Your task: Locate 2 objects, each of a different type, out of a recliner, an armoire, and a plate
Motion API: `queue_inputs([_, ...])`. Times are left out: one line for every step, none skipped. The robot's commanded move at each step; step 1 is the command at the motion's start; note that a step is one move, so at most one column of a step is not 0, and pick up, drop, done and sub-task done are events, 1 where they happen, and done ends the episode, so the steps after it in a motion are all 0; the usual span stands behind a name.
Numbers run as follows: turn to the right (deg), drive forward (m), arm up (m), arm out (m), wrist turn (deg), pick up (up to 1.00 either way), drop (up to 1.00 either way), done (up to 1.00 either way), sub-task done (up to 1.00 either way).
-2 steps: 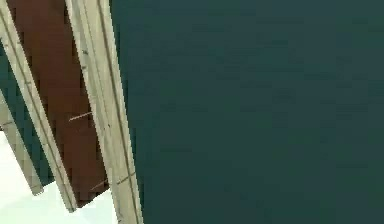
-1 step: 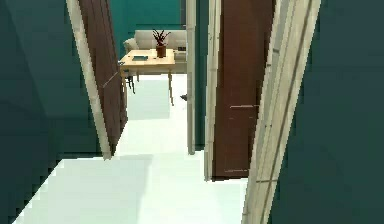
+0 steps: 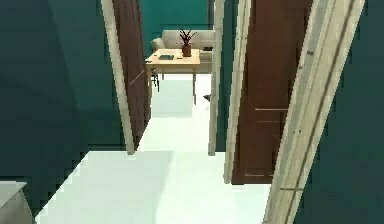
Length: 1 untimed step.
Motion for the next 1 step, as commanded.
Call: queue_inputs([0.0,1.00,0.00,0.00,0.0,0.00,0.00,0.00,0.00])
